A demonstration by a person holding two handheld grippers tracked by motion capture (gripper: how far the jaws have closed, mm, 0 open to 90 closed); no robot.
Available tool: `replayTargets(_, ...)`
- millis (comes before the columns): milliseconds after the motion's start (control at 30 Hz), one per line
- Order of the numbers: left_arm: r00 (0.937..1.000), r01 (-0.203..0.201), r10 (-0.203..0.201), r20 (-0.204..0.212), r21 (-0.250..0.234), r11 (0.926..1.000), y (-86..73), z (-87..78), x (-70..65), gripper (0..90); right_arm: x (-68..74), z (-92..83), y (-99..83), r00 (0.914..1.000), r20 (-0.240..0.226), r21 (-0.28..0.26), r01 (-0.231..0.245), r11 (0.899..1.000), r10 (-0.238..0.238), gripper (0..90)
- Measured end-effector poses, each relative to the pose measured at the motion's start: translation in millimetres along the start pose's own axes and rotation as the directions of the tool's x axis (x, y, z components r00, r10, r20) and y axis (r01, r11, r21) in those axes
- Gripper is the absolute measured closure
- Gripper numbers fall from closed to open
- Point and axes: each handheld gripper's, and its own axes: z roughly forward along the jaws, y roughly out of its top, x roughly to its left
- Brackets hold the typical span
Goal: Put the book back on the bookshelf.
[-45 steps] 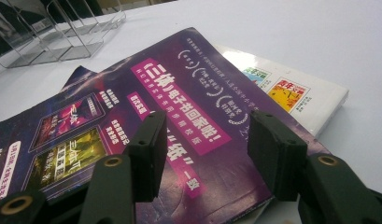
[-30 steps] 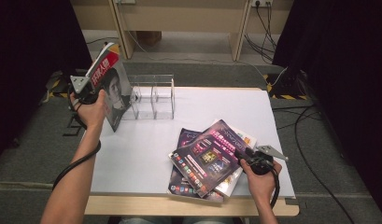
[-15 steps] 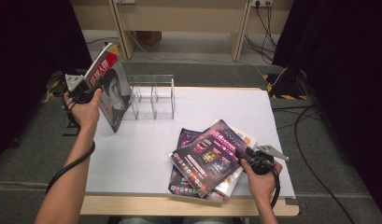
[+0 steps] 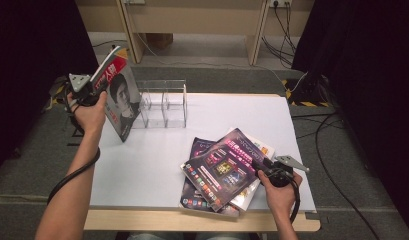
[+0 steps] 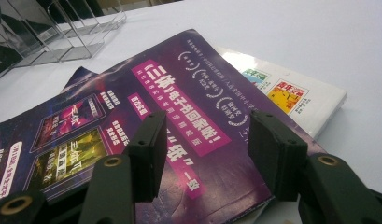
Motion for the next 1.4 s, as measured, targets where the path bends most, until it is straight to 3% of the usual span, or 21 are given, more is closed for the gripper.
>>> replayTargets(100, 0.9999, -0.007, 0.007, -0.010, 0.000, 1.0000, -0.1, -0.3, -1.3, 86.0, 0.1, 0.0, -0.2, 1.0000, -0.002, 0.000, -0.002, 1.000, 0.002, 48.2)
replayTargets(233, 0.9988, 0.016, -0.019, -0.046, -0.060, 0.9980, -7.7, -3.1, -3.5, 86.2, 0.1, -0.4, 0.1, 1.0000, -0.002, -0.002, -0.001, 1.000, 0.001, 48.2)
replayTargets(333, 0.9980, 0.018, -0.023, -0.059, -0.080, 0.9966, -10.8, -4.7, -3.9, 86.2, -0.4, -0.5, 0.0, 1.0000, 0.001, -0.002, -0.003, 1.000, 0.003, 48.3)
replayTargets(567, 0.9983, 0.025, -0.029, -0.051, -0.076, 0.9968, -10.3, -4.0, -2.1, 84.9, 0.4, -0.4, 0.4, 1.0000, -0.001, -0.001, 0.001, 1.000, -0.001, 48.3)
replayTargets(833, 0.9988, 0.038, -0.040, -0.027, -0.050, 0.9980, -9.9, -5.4, 1.3, 69.5, 1.1, -0.3, 0.3, 1.0000, -0.002, -0.001, 0.000, 1.000, 0.000, 48.2)
replayTargets(1100, 0.9990, 0.042, -0.043, -0.009, -0.039, 0.9983, -8.7, -8.3, 1.9, 61.3, 0.7, -1.0, 0.4, 1.0000, -0.002, -0.001, -0.003, 1.000, 0.003, 48.1)
replayTargets(1400, 0.9983, 0.057, -0.057, 0.015, -0.024, 0.9981, -8.3, -24.1, 1.9, 48.5, 3.2, -1.2, 1.3, 1.0000, -0.004, 0.002, -0.002, 1.000, 0.002, 48.1)
